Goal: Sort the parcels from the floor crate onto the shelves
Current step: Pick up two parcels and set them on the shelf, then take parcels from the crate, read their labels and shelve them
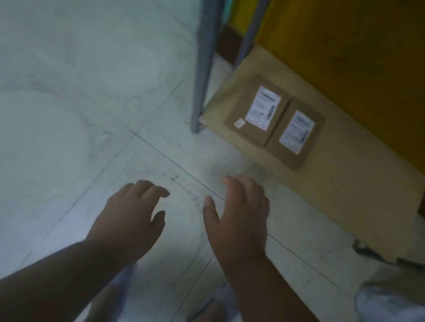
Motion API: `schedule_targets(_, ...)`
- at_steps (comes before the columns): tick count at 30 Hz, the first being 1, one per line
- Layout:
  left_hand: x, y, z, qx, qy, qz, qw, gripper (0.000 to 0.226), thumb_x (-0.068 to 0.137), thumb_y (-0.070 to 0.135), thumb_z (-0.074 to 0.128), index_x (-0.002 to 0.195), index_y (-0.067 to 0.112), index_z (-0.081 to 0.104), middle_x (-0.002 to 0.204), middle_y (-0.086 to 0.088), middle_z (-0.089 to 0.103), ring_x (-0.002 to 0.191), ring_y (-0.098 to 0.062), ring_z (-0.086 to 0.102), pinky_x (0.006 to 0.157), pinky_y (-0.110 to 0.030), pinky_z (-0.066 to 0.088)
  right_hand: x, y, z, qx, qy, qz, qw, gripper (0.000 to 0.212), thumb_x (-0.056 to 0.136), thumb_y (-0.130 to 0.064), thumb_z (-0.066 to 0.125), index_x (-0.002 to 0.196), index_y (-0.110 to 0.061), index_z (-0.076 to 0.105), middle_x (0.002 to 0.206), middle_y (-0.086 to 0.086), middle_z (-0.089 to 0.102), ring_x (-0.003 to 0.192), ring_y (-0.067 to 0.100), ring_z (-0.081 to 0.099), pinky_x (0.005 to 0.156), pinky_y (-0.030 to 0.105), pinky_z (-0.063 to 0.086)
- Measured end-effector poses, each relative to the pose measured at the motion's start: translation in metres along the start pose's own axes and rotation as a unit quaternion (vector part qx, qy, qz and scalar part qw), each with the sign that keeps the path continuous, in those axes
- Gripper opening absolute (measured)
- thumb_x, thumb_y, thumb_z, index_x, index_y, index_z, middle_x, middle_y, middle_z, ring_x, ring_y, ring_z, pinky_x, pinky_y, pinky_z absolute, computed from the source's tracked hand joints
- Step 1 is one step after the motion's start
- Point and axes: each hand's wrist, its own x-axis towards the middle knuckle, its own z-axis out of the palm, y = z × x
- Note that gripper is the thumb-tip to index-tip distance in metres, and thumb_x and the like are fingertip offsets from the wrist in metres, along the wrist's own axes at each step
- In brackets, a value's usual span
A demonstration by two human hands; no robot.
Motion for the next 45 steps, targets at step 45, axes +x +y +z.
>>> schedule_targets(45, 0.049, -0.525, -0.925, -0.023, 0.303, -0.217, 0.928, 0.044, 0.095, 0.042, 0.057, 0.136, 0.028, 0.050, 0.136, 0.004, 0.055, 0.118, -0.017, 0.055, 0.099, -0.032, 0.049, 0.526, -1.017, -0.247, 0.155, -0.005, -0.346, 0.925, 0.049, 0.088, -0.038, 0.068, 0.130, -0.017, 0.054, 0.126, 0.005, 0.054, 0.114, 0.022, 0.050, 0.091, 0.037, 0.048)
